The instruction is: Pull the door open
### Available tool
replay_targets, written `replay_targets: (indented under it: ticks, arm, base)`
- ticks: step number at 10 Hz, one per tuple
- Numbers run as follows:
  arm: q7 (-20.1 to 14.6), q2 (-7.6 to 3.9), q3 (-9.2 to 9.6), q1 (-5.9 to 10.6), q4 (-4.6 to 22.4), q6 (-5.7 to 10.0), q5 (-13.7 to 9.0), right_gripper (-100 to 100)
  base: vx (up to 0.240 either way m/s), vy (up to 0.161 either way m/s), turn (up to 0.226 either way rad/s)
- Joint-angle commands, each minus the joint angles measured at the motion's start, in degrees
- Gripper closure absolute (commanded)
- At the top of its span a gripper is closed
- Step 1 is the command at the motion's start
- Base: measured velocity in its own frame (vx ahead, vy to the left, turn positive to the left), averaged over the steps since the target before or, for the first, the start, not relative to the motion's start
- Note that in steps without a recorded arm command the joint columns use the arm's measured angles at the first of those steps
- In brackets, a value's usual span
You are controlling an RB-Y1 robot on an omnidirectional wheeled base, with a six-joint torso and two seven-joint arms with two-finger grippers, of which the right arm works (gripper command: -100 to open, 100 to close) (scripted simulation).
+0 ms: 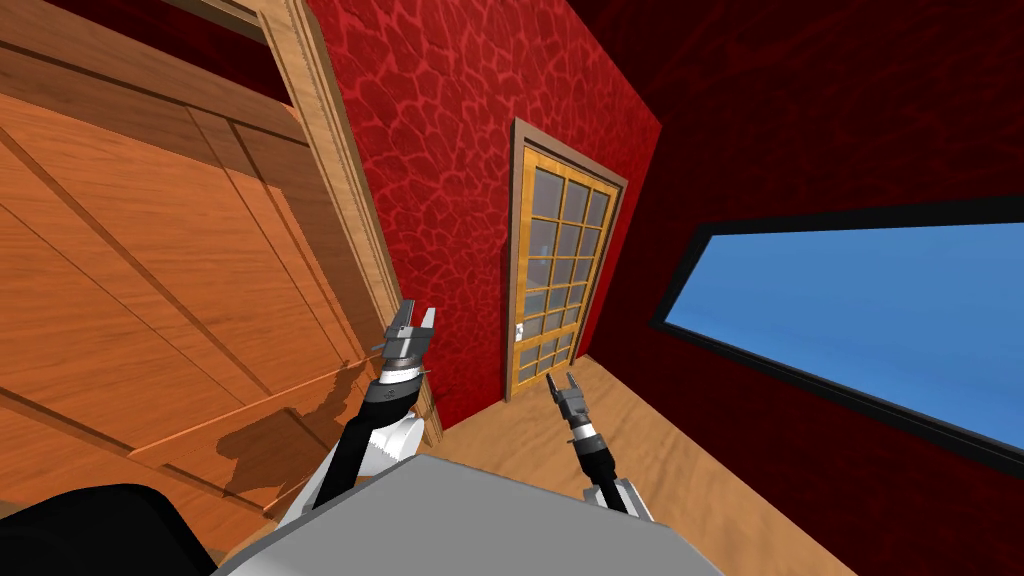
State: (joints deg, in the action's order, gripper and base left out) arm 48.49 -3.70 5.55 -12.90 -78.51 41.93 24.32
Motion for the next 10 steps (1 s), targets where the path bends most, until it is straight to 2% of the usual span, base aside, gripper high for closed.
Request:
replay_targets:
  ticks: [1,3,5,10]
  arm:
    - [1.6,0.17,0.17,0.30,1.9,0.57,0.8,-100]
    - [4.5,0.64,0.38,1.36,6.0,1.60,2.3,-100]
    - [6.5,1.02,0.52,2.11,8.9,2.33,3.3,-100]
    - [9.7,1.75,0.76,3.31,13.4,3.49,5.0,-100]
  base:
    - [0.070,-0.056,0.070]
    - [0.092,-0.079,0.080]
    - [0.097,-0.074,0.046]
    - [0.065,-0.025,0.033]
